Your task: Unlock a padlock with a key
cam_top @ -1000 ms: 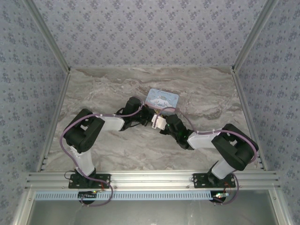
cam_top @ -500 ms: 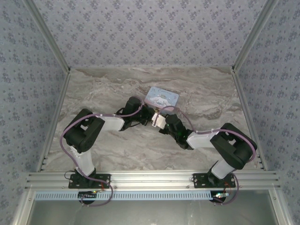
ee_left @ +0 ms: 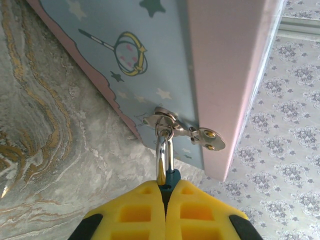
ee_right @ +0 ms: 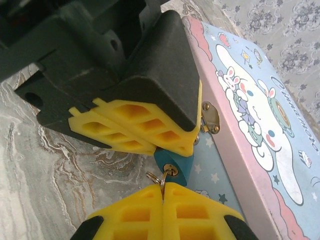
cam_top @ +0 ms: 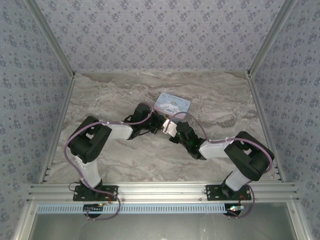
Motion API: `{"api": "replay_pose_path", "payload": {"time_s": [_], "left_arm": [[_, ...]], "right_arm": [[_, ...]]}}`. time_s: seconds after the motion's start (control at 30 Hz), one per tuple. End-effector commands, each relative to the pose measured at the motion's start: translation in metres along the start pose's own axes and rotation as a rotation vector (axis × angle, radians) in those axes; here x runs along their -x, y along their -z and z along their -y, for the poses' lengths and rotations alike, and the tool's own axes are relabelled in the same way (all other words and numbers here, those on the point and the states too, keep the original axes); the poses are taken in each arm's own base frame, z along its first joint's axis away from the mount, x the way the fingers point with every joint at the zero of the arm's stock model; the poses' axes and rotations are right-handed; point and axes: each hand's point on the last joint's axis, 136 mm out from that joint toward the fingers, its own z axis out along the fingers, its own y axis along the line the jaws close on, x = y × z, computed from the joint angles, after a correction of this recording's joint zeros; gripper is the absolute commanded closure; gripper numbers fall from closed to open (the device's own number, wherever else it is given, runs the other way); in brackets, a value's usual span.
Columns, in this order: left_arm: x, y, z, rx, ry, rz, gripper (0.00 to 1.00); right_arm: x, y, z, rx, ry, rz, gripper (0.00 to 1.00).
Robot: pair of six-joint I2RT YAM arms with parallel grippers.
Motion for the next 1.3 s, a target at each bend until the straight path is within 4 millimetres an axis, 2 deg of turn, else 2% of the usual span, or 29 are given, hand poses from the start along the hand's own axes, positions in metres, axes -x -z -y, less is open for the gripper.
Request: {"api": "replay_pose_path", "payload": {"time_s": [0.0, 0.27, 0.47, 0.57, 0.97, 1.0, 1.1, 1.27], "left_arm": [[-0.011, 0.001, 0.021, -0.069, -0.025, -0.047, 1.0], [-0.011, -0.001, 0.018, -0.061, -0.024, -0.047, 1.0], [-0.012, -0.002, 0.018, -0.056, -0.028, -0.049, 1.0], [-0.013, -0.004, 0.018, -0.055, -0.029, -0.052, 1.0], [-0.014, -0.005, 0.018, -0.053, -0.029, -0.054, 1.0], [-0.014, -0.005, 0.018, -0.053, -0.028, -0.054, 1.0], [-0.014, -0.005, 0.018, -0.053, -0.029, -0.054, 1.0], [-0.014, -0.006, 0.016, -0.049, -0.026, -0.054, 1.0]], "right_arm": [[0.015, 0.004, 0.003, 0.017, -0.168, 0.024, 1.0], [0.013, 0.012, -0.002, 0.142, -0.597, 0.04, 1.0], [0.004, 0.012, 0.007, 0.214, -0.901, 0.033, 1.0], [-0.001, 0.013, 0.01, 0.233, -0.988, 0.037, 1.0], [-0.02, 0.015, 0.013, 0.169, -0.939, -0.007, 1.0], [-0.022, 0.016, 0.014, 0.158, -0.932, -0.013, 0.98], [-0.026, 0.019, 0.016, 0.142, -0.906, -0.022, 0.83], [-0.026, 0.027, 0.02, 0.122, -0.85, -0.014, 0.64]]}}
